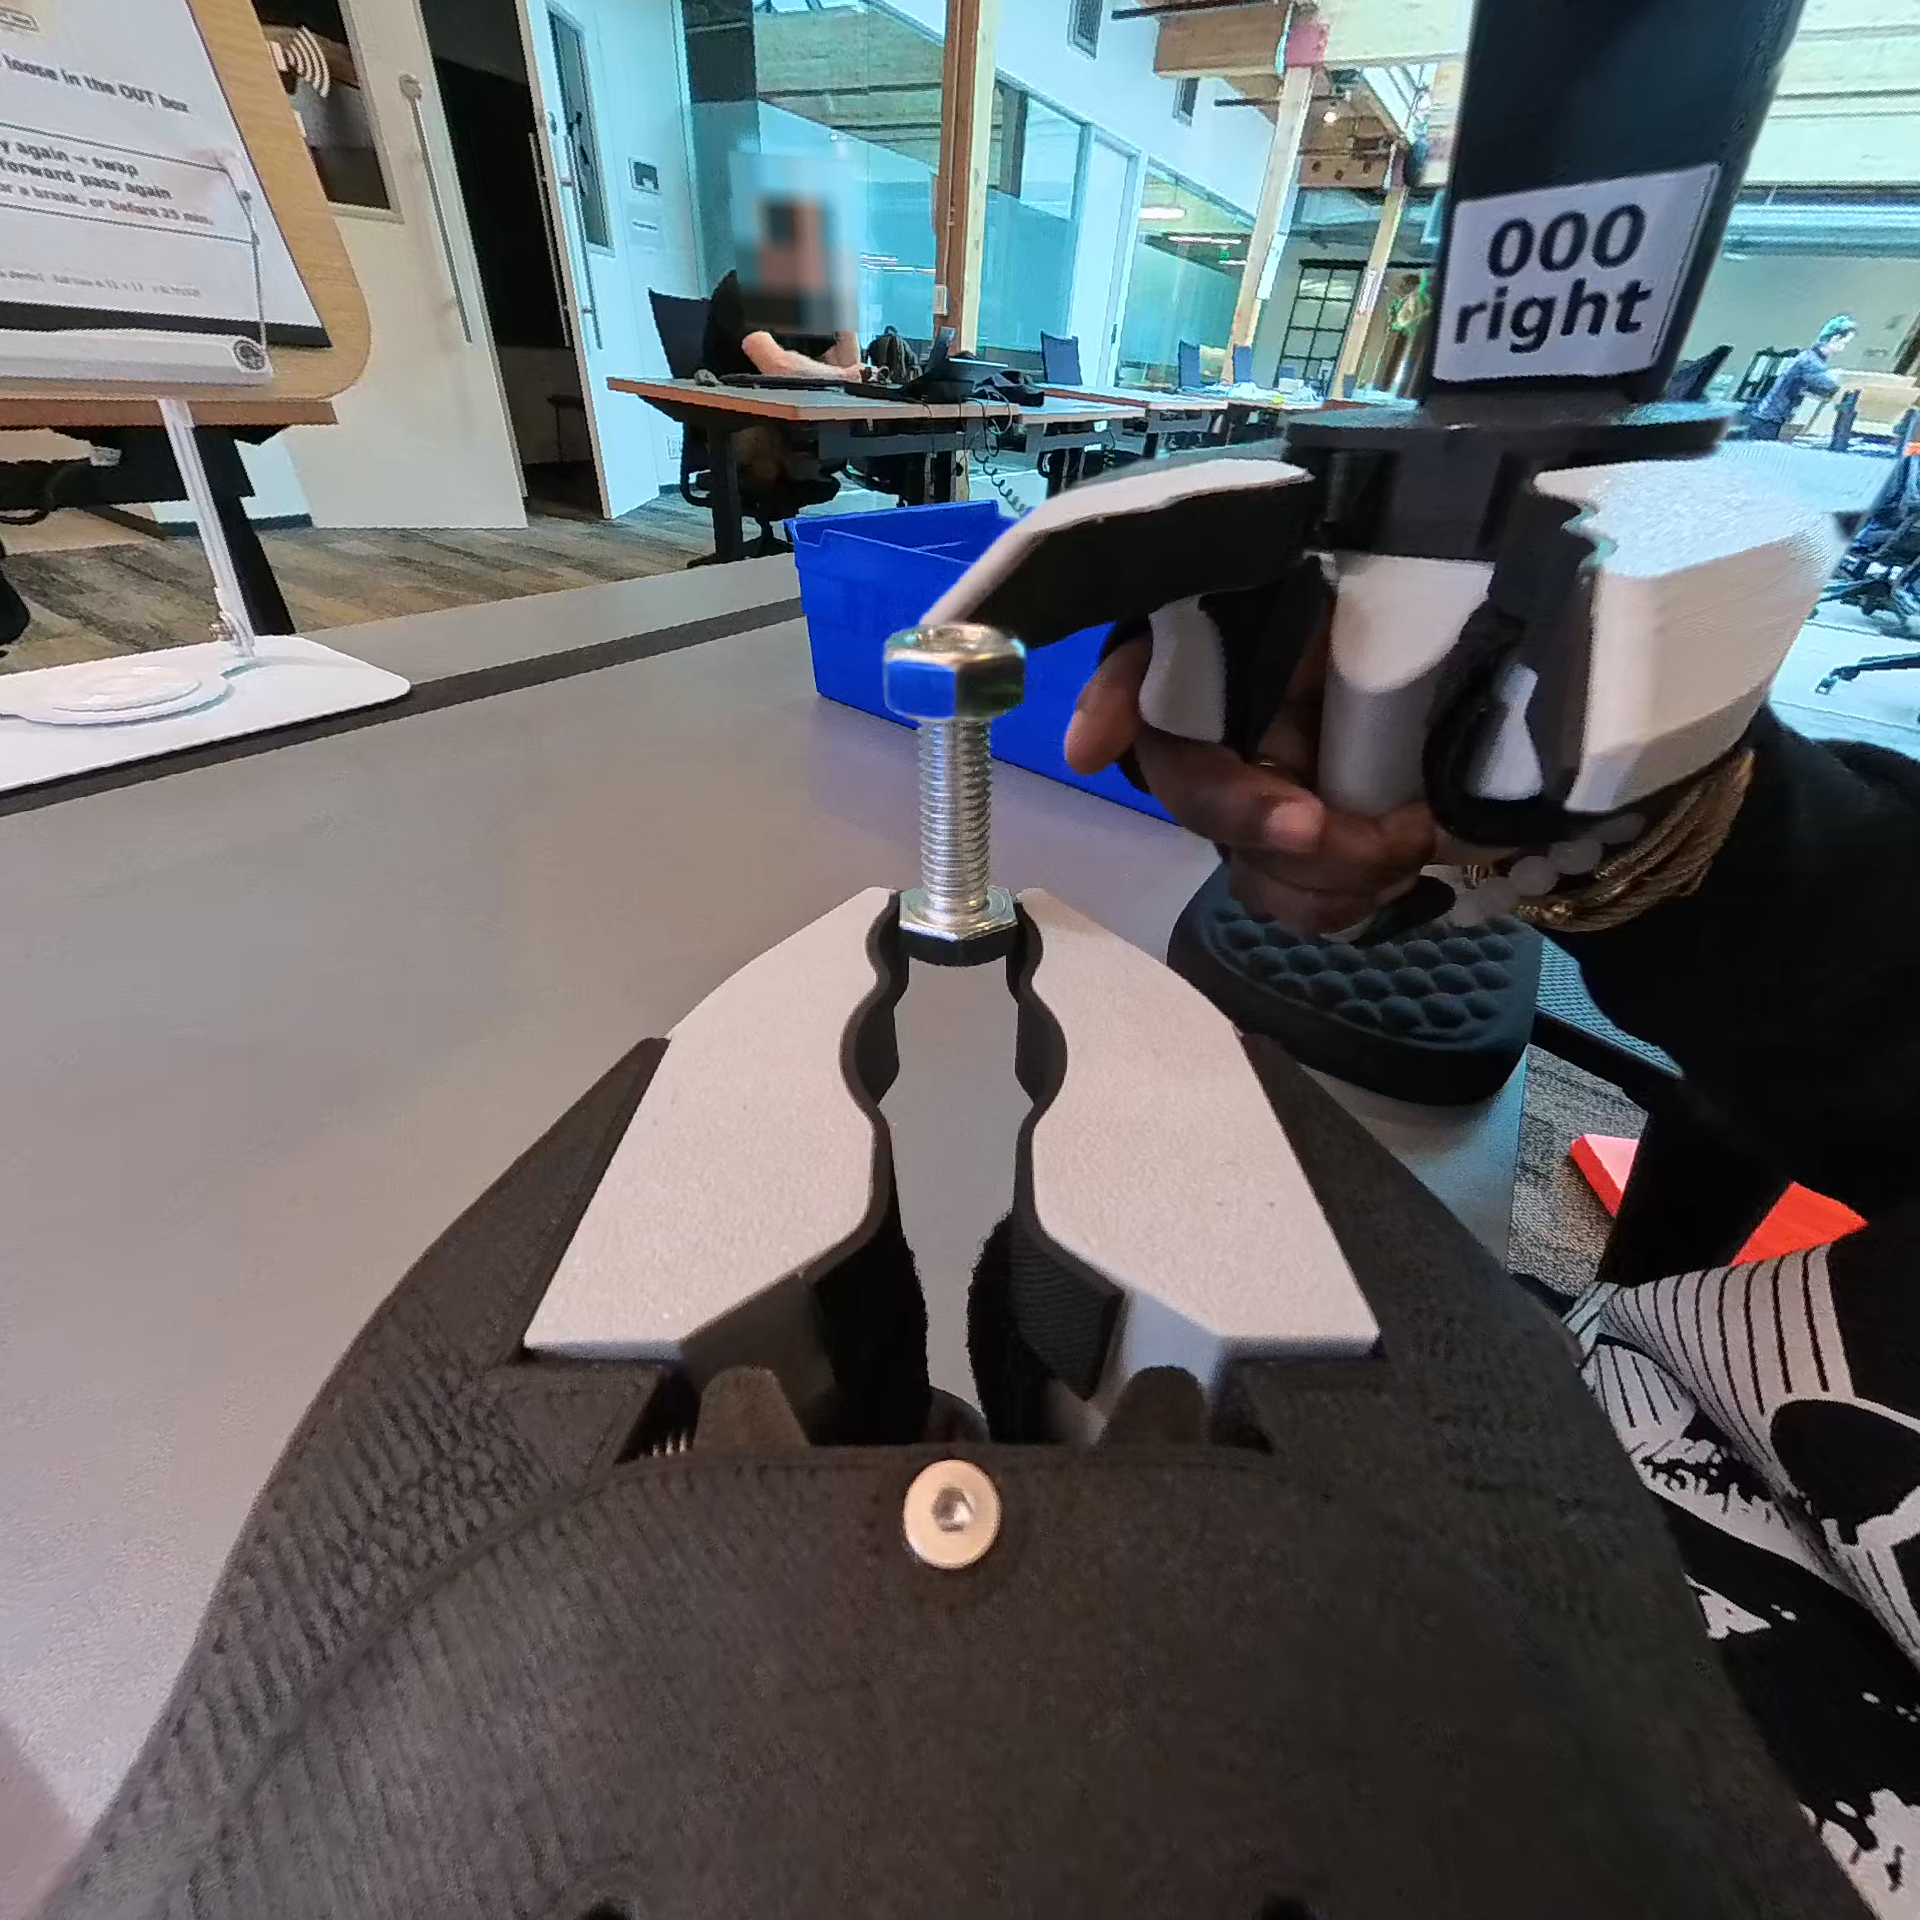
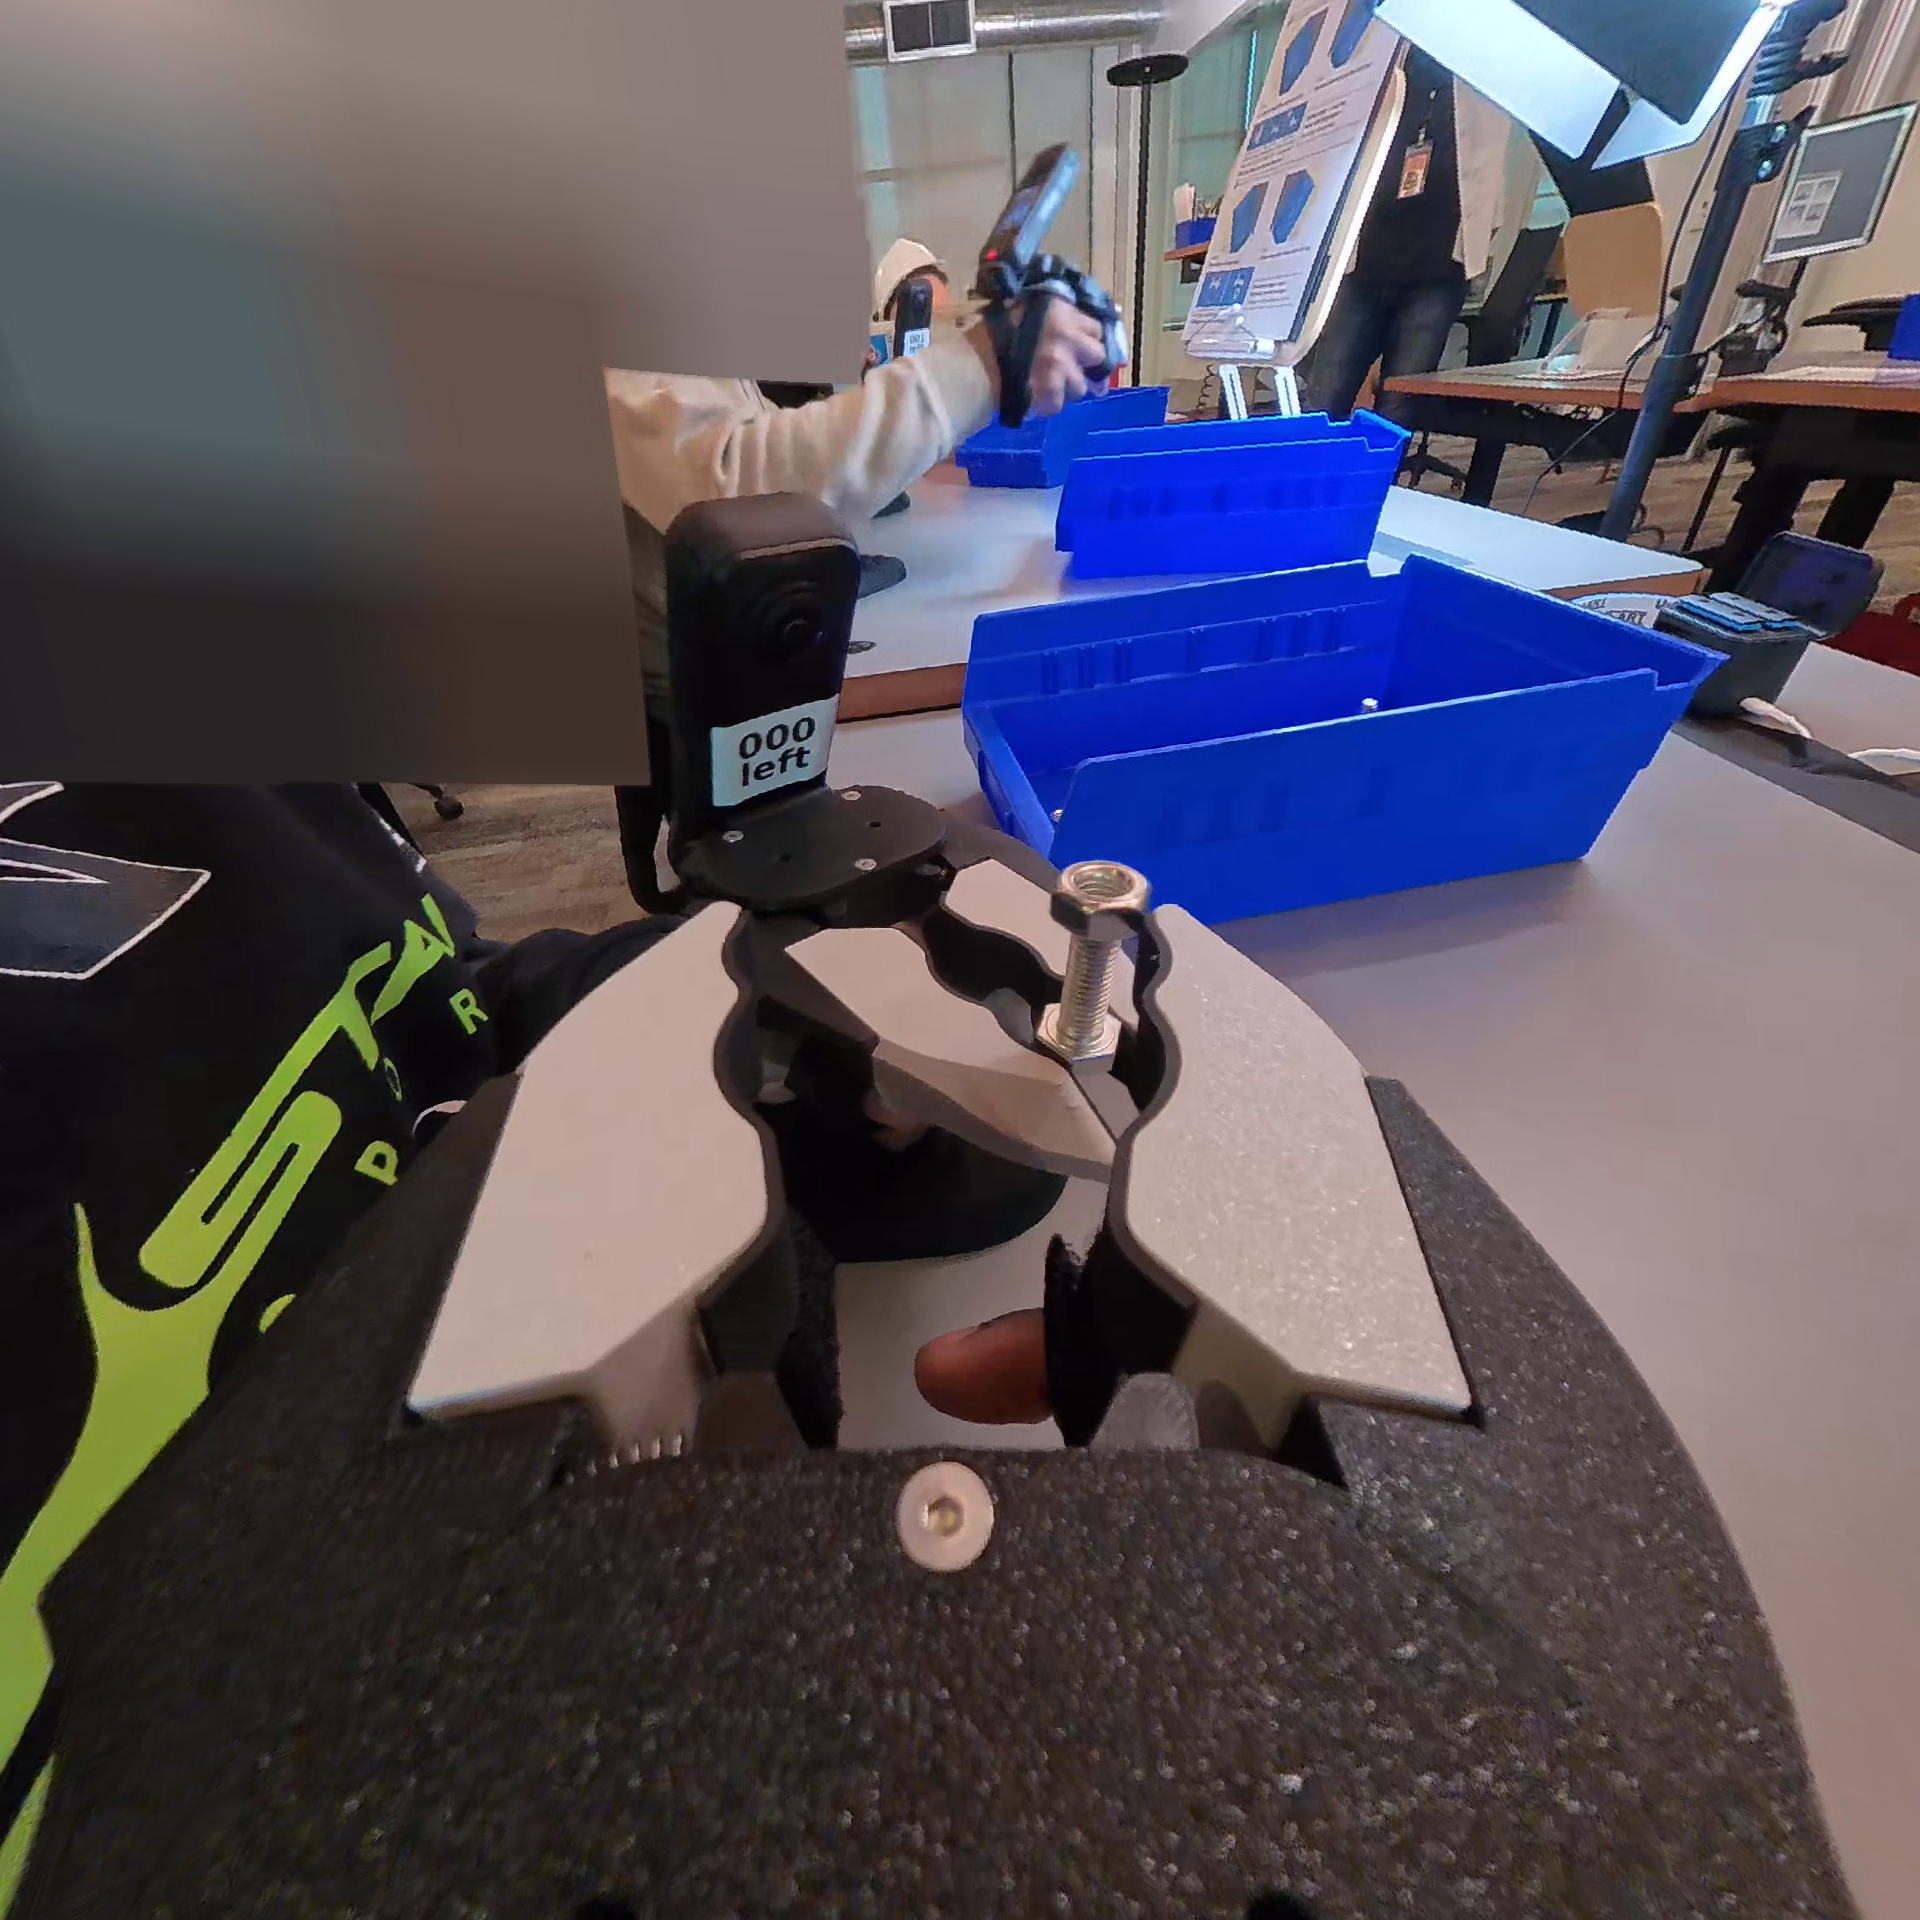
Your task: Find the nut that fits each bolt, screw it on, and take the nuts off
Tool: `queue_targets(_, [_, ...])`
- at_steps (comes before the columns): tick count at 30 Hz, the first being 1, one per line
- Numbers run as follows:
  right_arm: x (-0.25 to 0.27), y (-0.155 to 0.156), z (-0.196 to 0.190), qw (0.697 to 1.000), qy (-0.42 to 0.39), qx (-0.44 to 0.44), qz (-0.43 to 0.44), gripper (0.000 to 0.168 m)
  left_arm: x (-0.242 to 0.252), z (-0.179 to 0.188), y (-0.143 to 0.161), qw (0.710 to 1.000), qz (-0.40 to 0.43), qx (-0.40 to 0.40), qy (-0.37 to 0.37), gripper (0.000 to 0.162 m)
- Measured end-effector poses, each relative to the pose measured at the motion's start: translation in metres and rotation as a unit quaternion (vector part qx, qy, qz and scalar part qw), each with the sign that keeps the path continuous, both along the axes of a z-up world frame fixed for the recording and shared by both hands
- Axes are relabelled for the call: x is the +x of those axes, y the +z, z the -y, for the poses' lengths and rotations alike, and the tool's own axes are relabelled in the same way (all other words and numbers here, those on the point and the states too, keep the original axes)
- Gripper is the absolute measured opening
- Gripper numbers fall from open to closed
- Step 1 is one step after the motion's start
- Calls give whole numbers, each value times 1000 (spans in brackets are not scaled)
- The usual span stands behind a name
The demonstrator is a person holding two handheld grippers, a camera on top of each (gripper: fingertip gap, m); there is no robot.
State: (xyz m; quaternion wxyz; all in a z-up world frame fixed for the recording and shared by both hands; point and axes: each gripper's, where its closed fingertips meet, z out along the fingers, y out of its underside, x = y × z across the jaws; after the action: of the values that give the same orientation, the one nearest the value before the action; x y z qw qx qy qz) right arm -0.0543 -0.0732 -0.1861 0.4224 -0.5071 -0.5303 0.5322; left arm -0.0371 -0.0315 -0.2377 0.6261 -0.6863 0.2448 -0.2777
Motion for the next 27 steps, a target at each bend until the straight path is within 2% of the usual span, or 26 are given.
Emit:
queue_targets(10, [-12,1,-3,1000,0,7,-10,78,2,1,-1,1000,-7,0,-3,18])
queue_targets(23, [4,-1,1,1000,-11,4,-17,66,-1,-1,-1,1000,-2,-2,3,18])
queue_targets(27, [1,3,-8,999,-27,0,-29,71,0,0,-2,1000,-5,-2,1,18])
